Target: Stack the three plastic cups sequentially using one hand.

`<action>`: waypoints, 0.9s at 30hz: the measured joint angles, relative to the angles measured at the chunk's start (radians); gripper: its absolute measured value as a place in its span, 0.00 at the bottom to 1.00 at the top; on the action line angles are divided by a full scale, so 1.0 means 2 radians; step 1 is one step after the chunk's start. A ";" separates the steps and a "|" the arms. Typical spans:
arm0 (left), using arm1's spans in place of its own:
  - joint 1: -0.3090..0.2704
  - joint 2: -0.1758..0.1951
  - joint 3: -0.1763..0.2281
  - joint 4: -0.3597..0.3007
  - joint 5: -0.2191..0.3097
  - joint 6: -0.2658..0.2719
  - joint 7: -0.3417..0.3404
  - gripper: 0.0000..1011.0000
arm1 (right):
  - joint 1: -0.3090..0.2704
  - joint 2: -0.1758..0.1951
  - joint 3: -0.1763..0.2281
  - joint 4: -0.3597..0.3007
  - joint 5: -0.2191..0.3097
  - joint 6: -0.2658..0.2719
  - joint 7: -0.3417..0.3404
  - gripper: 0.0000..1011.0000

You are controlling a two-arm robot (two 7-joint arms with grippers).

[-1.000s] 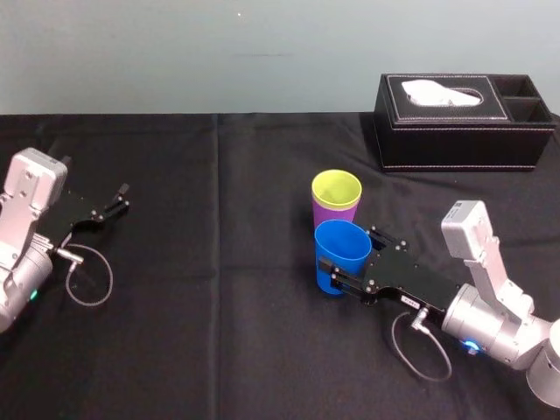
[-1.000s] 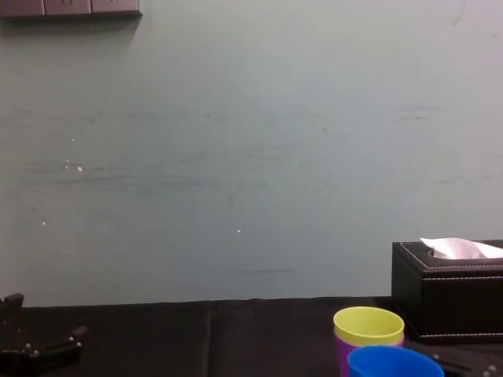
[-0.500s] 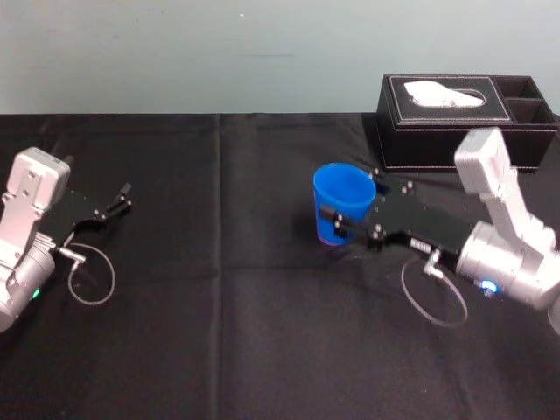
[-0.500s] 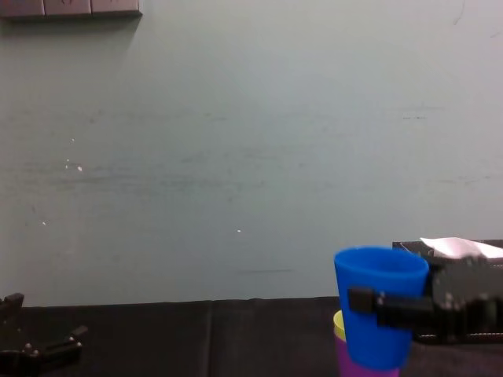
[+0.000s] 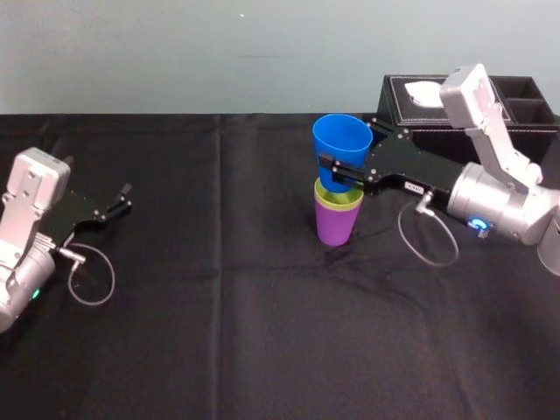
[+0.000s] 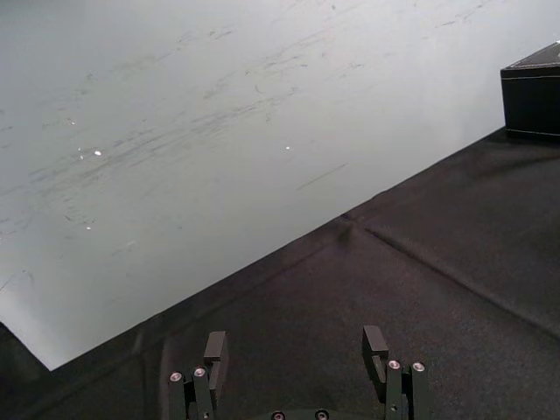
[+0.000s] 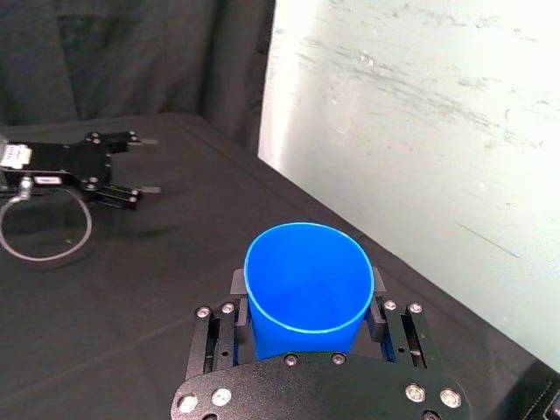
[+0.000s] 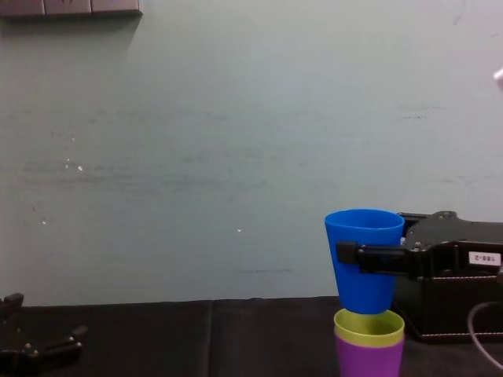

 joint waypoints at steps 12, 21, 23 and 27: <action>0.000 0.000 0.000 0.000 0.000 0.000 0.000 1.00 | 0.018 -0.012 -0.013 0.040 -0.008 -0.003 -0.002 0.72; 0.000 0.000 0.000 0.000 0.000 0.000 0.000 1.00 | 0.020 -0.020 -0.017 0.067 -0.010 -0.015 0.000 0.72; 0.000 0.000 0.000 0.000 0.000 0.000 0.000 1.00 | 0.020 -0.021 -0.017 0.072 -0.010 -0.017 0.002 0.72; 0.000 0.000 0.000 0.000 0.000 0.000 0.000 1.00 | 0.021 -0.025 -0.018 0.082 -0.010 -0.020 0.004 0.72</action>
